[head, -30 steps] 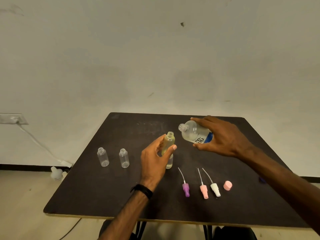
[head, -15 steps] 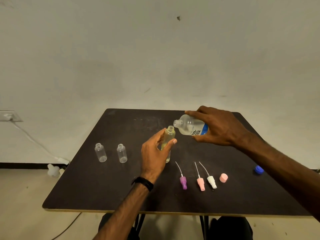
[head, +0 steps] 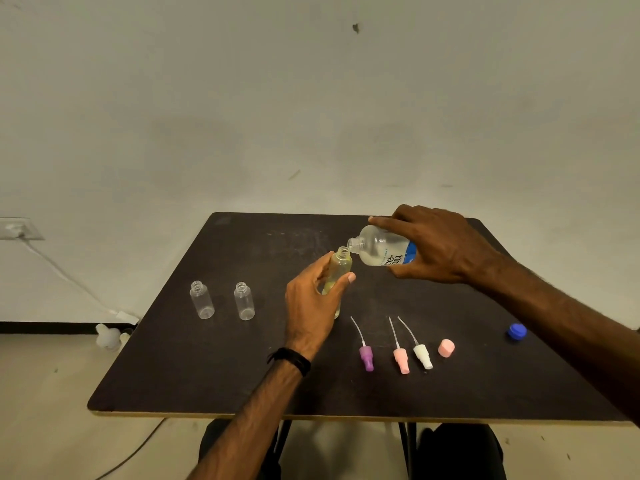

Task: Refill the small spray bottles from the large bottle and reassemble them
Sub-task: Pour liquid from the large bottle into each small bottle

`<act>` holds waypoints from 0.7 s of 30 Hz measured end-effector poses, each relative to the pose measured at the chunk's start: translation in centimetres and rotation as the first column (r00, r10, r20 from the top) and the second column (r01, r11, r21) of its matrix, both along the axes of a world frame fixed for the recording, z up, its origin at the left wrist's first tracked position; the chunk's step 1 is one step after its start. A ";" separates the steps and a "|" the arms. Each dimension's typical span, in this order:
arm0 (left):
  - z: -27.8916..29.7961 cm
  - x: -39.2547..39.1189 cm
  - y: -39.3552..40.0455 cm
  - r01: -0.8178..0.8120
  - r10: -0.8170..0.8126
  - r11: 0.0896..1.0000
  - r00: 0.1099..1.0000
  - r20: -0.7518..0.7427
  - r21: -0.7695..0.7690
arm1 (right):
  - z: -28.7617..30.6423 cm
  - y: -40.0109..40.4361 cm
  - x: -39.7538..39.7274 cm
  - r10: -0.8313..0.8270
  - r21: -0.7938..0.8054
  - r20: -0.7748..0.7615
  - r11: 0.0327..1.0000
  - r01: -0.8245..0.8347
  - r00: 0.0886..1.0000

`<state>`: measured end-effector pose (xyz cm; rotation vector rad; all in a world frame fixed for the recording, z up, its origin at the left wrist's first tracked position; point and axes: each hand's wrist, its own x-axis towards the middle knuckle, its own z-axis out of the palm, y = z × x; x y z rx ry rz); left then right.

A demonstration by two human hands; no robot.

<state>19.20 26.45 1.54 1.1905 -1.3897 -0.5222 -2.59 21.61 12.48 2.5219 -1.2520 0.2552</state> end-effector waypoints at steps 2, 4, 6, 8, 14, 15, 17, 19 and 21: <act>0.1 0.0 0.0 -0.004 0.004 1.000 1.000 0.007 -0.001 | 0.2 0.0 0.0 -0.003 -0.012 -0.014 1.000 0.003 1.000; 0.1 -0.1 0.0 -0.008 0.008 1.000 1.000 0.011 -0.003 | 0.3 0.0 -0.1 -0.002 -0.015 -0.025 1.000 0.001 1.000; 0.1 -0.1 0.1 -0.010 0.010 1.000 1.000 0.008 -0.004 | 0.3 0.0 0.0 -0.001 -0.010 -0.033 1.000 0.001 0.999; 0.1 -0.1 0.1 -0.012 0.012 1.000 1.000 0.010 -0.005 | 0.5 0.0 0.0 -0.003 -0.011 -0.040 1.000 0.003 0.999; 0.3 -0.3 0.2 -0.014 0.014 1.000 1.000 0.004 0.001 | 1.0 0.2 0.0 0.006 -0.018 -0.057 1.000 -0.007 0.998; 0.3 -0.3 0.2 -0.015 0.015 1.000 1.000 0.007 0.005 | 1.1 0.2 0.0 0.003 -0.023 -0.062 1.000 -0.005 0.998; 0.3 -0.4 0.2 -0.016 0.016 1.000 1.000 0.012 0.011 | 1.3 0.3 0.0 -0.001 -0.027 -0.070 1.000 -0.001 0.998; 0.2 -0.4 0.1 -0.013 0.013 1.000 1.000 0.009 0.011 | 1.3 0.3 0.0 0.003 -0.032 -0.067 0.999 -0.005 0.998; 0.2 -0.4 0.1 -0.014 0.014 1.000 1.000 0.005 0.002 | 1.3 0.4 0.0 0.009 -0.037 -0.062 0.999 -0.011 0.998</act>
